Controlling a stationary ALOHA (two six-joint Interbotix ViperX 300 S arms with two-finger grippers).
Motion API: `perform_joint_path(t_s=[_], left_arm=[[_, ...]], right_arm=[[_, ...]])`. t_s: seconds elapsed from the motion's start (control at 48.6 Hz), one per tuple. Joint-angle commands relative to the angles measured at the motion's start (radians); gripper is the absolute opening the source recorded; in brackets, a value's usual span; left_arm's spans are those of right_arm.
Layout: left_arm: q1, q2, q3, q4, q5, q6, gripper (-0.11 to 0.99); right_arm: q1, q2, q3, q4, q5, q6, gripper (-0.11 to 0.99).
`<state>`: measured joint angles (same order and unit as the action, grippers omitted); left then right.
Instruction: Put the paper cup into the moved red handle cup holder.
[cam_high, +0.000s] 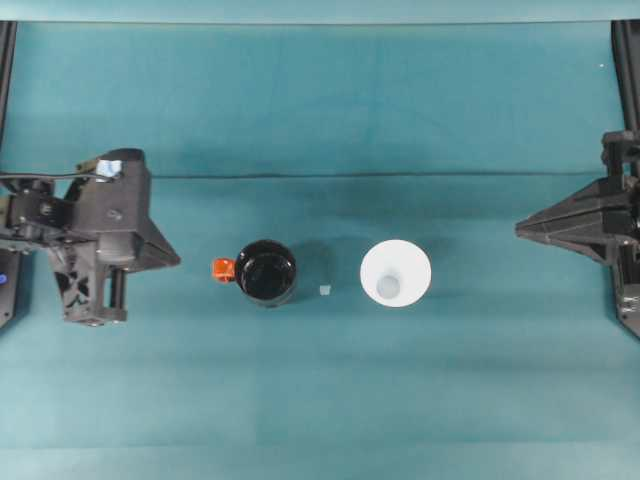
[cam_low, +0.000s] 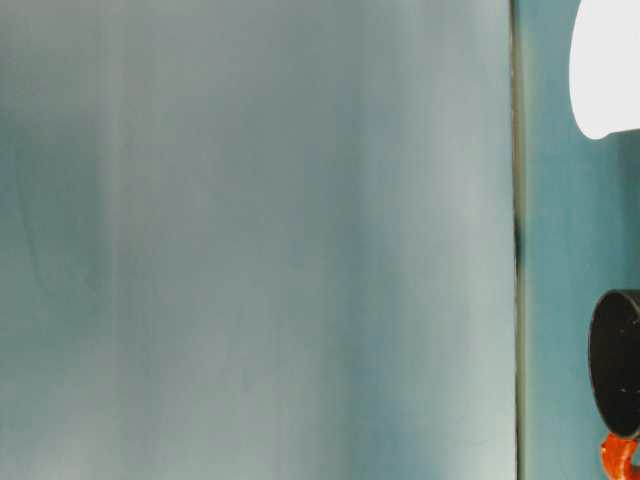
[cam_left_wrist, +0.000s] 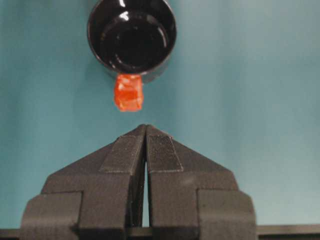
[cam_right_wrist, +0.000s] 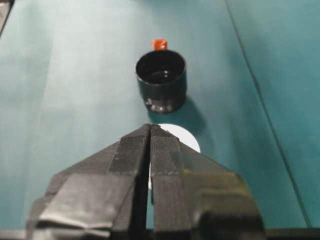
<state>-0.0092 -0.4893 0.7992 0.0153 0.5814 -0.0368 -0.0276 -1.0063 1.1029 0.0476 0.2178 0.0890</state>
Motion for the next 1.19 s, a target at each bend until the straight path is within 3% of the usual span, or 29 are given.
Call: perform_joint_path(t_s=[0.0,0.062,0.124,0.226,0.35,0.453,0.679,0.885,1.174], left_arm=[[0.006,0.006,-0.025,0.003,-0.006,-0.009,0.03],[0.008,0.011,-0.025,0.003,-0.005,-0.009,0.04],[0.008,0.011,-0.025,0.005,-0.006,-0.008,0.13],[0.008,0.014,-0.018,0.005,-0.011,-0.009,0.39],[0.014,0.02,-0.006,0.003,-0.008,-0.026,0.78],[0.021,0.021,0.0,0.003,-0.011,-0.04,0.97],[0.028,0.058,0.026,0.003,-0.035,-0.038,0.99],[0.044,0.143,0.054,0.005,-0.15,-0.035,0.99],[0.06,0.285,0.044,0.005,-0.235,-0.034,0.99]], right_arm=[[-0.008,0.008,-0.025,0.003,0.0,0.008,-0.1],[-0.012,0.008,-0.026,0.003,0.006,0.009,-0.1],[-0.015,0.008,-0.026,0.003,0.017,0.009,-0.1],[-0.015,0.005,-0.026,0.003,0.029,0.009,-0.1],[-0.015,0.003,-0.026,0.003,0.038,0.009,-0.1],[-0.015,0.002,-0.026,0.003,0.04,0.009,-0.1],[-0.017,0.003,-0.025,0.003,0.04,0.009,-0.1],[-0.017,0.002,-0.025,0.003,0.04,0.009,-0.1],[-0.017,0.002,-0.021,0.003,0.052,0.061,-0.1]])
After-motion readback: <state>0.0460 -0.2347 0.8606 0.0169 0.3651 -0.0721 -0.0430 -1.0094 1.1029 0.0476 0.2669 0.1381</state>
